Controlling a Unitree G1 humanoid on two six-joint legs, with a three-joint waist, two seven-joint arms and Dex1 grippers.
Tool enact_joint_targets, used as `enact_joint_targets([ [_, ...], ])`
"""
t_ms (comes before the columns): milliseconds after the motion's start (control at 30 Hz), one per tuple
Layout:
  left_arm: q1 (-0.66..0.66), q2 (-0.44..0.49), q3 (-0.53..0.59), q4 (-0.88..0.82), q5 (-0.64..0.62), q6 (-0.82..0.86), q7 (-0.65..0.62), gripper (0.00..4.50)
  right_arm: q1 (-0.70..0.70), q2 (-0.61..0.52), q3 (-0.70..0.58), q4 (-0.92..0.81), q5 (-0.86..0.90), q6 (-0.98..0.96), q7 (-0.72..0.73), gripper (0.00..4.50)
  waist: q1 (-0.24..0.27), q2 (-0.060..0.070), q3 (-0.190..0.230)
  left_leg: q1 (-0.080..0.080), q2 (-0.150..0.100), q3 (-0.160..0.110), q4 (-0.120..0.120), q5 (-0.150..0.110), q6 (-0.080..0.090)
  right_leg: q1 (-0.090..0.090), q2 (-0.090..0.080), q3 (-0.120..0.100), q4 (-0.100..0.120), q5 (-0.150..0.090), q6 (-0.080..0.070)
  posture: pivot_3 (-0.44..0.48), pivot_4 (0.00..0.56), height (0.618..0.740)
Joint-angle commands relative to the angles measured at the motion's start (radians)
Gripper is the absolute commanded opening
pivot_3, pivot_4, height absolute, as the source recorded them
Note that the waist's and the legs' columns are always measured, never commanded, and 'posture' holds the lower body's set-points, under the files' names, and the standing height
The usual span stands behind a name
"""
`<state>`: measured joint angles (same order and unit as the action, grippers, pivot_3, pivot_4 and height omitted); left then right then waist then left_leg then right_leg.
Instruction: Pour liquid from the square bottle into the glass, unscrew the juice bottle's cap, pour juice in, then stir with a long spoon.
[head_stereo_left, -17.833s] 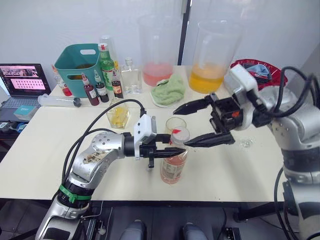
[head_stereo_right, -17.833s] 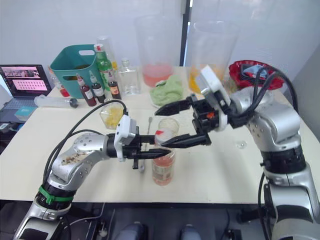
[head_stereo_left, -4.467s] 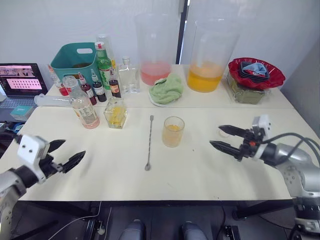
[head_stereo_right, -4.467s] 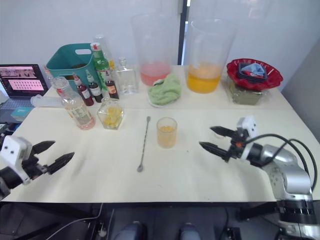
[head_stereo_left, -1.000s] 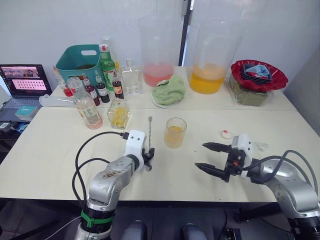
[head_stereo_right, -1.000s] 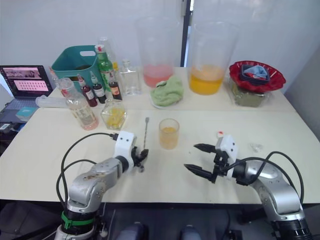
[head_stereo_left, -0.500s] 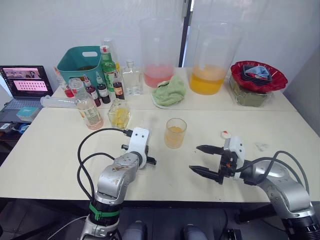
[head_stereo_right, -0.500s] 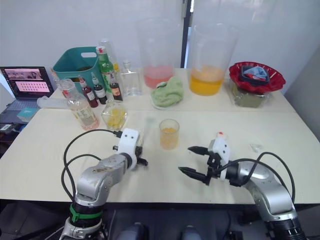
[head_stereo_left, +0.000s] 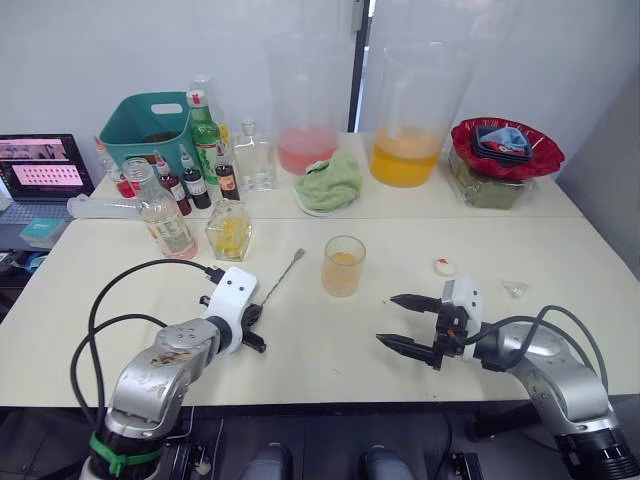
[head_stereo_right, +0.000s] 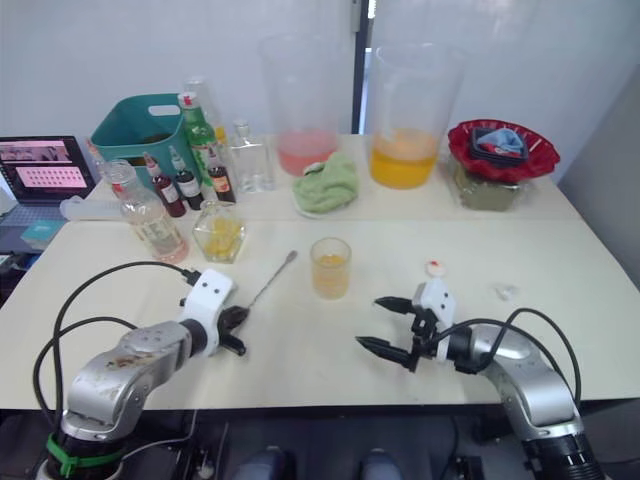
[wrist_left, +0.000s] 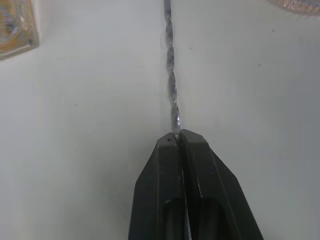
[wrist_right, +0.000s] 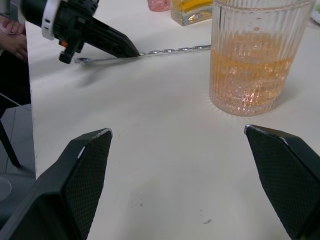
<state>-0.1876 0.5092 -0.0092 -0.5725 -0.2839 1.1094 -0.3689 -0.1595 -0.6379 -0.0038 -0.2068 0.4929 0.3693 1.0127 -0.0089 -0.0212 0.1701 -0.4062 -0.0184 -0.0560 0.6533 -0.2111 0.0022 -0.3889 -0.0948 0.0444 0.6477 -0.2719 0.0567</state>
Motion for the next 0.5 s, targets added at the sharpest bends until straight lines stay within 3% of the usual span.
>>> enact_joint_targets([
  [33, 0.053, 0.082, 0.034, -0.047, -0.055, -0.138, -0.151, 0.02, -0.013, 0.007, -0.002, -0.004, -0.003, -0.030, 0.012, 4.50, 0.003, 0.000, 0.000, 0.000, 0.000, 0.000, 0.000, 0.000, 0.000, 0.000, 0.000, 0.000, 0.000, 0.000, 0.000, 0.000, 0.150, 0.740],
  [167, 0.148, 0.238, 0.090, 0.084, -0.037, -0.407, -0.350, 0.02, -0.017, 0.014, 0.002, 0.007, -0.012, -0.036, 0.013, 4.50, 0.000, 0.000, 0.000, 0.001, 0.001, 0.000, -0.002, 0.000, 0.000, 0.000, 0.000, 0.000, -0.001, 0.000, -0.001, 0.000, 0.150, 0.740],
  [367, 0.143, 0.314, 0.119, 0.321, -0.006, -0.651, -0.475, 0.02, -0.022, 0.020, 0.001, 0.019, -0.025, -0.046, 0.015, 4.50, 0.004, 0.000, 0.000, 0.001, 0.001, 0.000, -0.004, 0.001, -0.001, -0.001, -0.001, 0.000, -0.002, -0.001, -0.001, 0.000, 0.150, 0.740],
  [500, 0.135, 0.314, 0.109, 0.387, -0.005, -0.737, -0.528, 0.02, -0.017, 0.022, -0.001, 0.017, -0.030, -0.050, 0.014, 4.50, 0.004, 0.000, 0.000, 0.001, 0.001, 0.000, -0.004, 0.001, -0.001, -0.001, -0.001, 0.000, -0.002, -0.001, -0.001, 0.000, 0.150, 0.740],
])
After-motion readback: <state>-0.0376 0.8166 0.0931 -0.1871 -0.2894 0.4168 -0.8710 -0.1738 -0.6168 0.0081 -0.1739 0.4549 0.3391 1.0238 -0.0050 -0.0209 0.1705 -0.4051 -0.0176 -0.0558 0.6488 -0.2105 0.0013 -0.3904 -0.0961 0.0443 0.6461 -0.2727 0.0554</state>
